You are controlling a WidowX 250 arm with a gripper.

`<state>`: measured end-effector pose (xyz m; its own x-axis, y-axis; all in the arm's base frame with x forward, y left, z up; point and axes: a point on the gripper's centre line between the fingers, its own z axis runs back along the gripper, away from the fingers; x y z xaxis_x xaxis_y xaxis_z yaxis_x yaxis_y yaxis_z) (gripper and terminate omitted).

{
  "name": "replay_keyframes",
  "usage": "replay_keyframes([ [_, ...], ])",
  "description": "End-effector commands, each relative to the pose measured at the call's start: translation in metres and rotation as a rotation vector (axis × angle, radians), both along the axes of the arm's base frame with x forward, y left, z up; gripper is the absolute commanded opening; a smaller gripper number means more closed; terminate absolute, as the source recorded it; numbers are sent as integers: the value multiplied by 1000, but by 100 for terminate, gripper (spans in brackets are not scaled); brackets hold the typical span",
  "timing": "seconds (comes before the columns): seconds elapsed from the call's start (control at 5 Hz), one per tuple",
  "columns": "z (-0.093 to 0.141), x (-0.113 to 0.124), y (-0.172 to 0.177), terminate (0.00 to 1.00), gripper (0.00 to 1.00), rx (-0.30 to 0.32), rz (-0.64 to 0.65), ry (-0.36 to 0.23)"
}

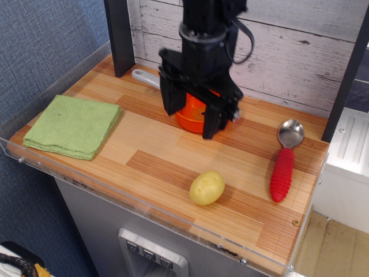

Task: Move lemon to front of table between the pot and spoon

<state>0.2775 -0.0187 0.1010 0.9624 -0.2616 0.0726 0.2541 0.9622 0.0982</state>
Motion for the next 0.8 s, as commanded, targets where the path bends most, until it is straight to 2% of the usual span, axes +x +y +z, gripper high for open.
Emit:
replay_keyframes([
  [0.0, 21, 1, 31, 0, 100, 24, 43, -48],
  [0.2, 24, 1, 41, 0, 100, 12, 42, -72],
  [0.4, 24, 1, 41, 0, 100, 12, 42, -72],
  [0.6, 24, 1, 41, 100, 100, 12, 42, -72],
])
